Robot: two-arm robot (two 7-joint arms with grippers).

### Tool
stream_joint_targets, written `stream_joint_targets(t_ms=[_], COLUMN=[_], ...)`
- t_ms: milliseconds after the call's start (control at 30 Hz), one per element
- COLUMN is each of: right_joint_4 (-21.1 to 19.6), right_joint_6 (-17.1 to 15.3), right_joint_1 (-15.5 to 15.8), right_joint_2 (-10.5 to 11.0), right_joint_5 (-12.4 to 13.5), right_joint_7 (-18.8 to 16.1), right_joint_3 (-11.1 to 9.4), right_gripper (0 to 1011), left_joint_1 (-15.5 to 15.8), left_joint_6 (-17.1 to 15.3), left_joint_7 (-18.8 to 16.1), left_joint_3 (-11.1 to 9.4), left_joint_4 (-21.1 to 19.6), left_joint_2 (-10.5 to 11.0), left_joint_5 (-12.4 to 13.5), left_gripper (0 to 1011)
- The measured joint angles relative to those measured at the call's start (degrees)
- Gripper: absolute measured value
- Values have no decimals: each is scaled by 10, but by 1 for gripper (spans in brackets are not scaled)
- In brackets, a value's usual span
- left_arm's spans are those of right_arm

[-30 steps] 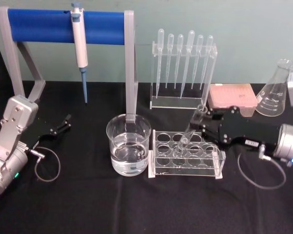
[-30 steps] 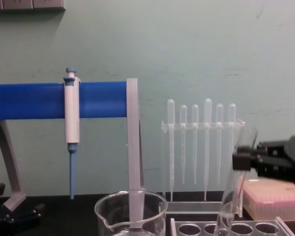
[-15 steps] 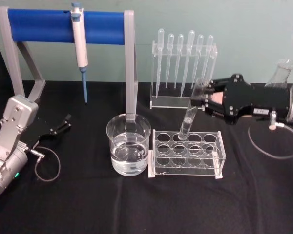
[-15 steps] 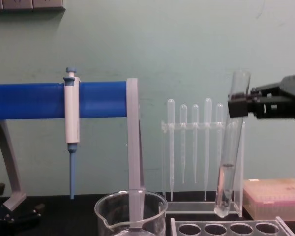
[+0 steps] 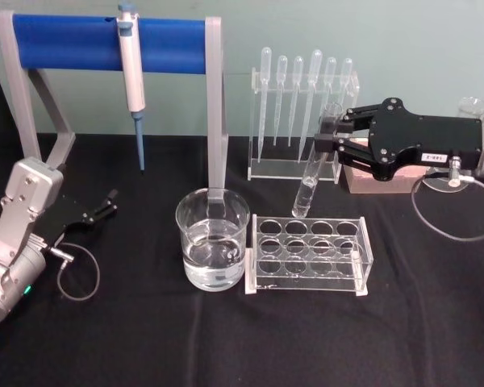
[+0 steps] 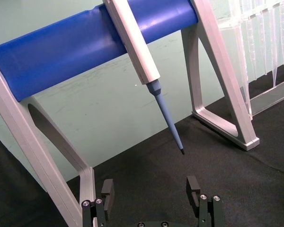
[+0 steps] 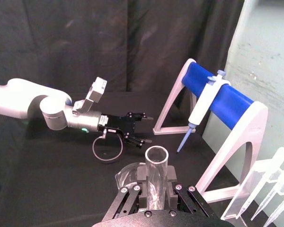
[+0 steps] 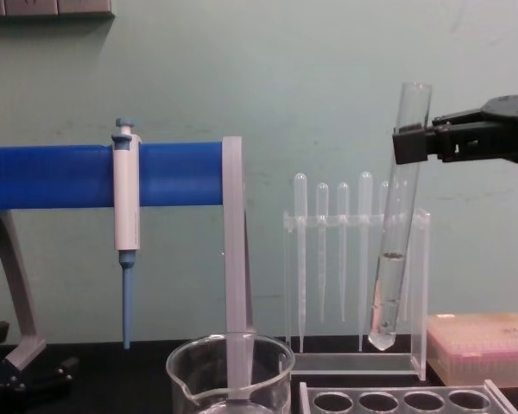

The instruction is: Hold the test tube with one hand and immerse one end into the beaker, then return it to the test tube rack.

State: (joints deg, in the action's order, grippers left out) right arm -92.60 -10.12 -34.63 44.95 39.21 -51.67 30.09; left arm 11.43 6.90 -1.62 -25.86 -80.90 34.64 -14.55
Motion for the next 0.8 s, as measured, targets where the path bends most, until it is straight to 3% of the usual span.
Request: stream_joint_targets(t_ms=[800], right_joint_4=[-1], right_joint_6=[-3], right_joint_1=[-7], right_joint_2=[3], right_joint_5=[7], right_joint_7=[-1], right_joint_3=[5], right_gripper=[236], left_joint_1=[0], left_joint_6=[0], left_joint_7=[0], left_joint_3=[0], left_joint_4=[0], left_joint_2=[0], left_joint_5=[0], left_gripper=[1000])
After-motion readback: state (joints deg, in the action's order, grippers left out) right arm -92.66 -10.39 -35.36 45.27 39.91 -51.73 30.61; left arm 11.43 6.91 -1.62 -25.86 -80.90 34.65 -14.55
